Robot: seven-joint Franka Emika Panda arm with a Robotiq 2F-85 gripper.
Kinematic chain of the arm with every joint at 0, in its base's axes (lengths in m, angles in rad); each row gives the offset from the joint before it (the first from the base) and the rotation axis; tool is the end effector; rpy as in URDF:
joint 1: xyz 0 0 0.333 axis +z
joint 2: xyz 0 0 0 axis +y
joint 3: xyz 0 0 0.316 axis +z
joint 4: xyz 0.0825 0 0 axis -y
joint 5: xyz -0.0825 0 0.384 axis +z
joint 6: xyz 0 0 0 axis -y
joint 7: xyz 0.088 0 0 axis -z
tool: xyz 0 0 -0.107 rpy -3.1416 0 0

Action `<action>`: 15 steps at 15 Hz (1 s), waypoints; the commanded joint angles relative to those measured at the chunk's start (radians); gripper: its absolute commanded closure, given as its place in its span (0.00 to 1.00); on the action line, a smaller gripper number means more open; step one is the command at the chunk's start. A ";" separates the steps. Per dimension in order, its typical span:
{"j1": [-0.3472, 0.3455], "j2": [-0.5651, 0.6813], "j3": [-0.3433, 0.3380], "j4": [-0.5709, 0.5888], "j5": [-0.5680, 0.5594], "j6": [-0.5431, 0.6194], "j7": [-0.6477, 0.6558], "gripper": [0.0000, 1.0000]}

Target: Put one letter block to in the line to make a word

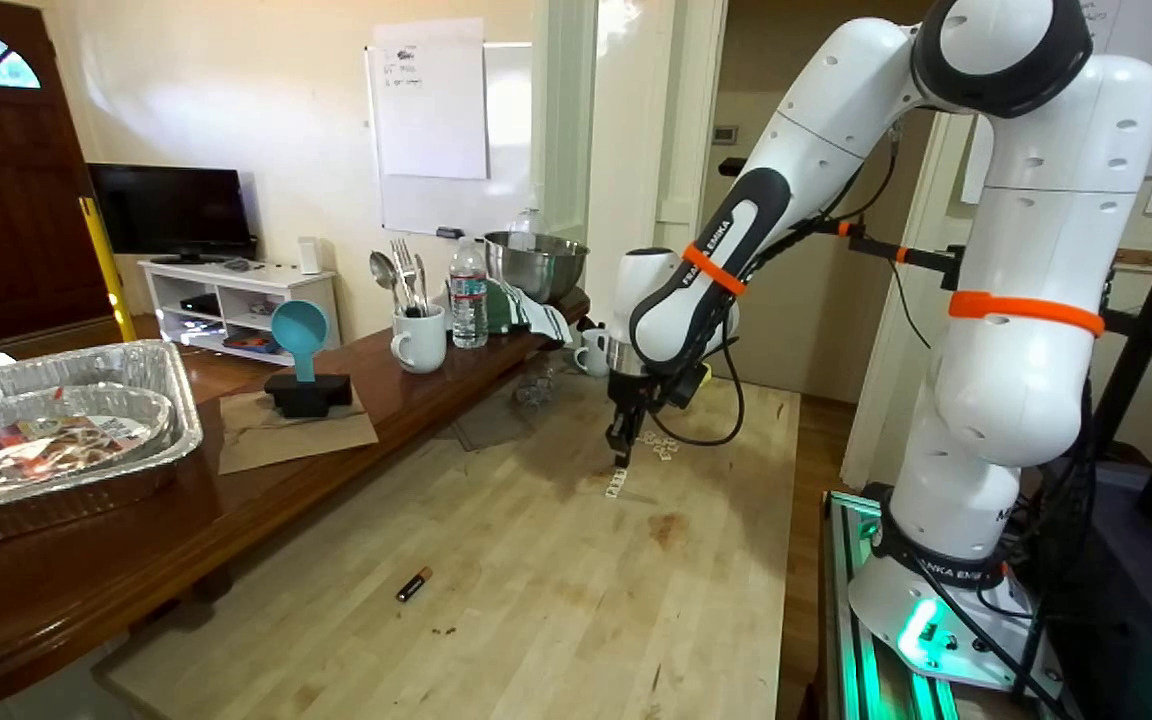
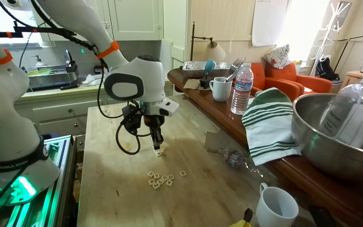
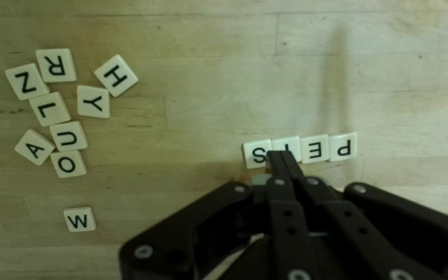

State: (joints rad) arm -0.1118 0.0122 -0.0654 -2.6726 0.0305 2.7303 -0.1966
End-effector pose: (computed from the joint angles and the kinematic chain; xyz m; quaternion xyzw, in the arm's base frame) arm 0.4157 -0.0757 0.2368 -0.9997 0.0041 -0.0235 0.0017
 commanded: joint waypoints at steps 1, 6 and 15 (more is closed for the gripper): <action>0.019 -0.068 0.001 -0.046 0.037 -0.035 -0.043 0.72; 0.040 -0.107 -0.002 -0.068 0.033 -0.050 -0.054 0.41; 0.046 -0.151 -0.005 -0.072 -0.026 -0.116 -0.032 0.00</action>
State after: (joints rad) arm -0.0719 -0.0955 -0.0646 -2.7276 0.0261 2.6602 -0.2259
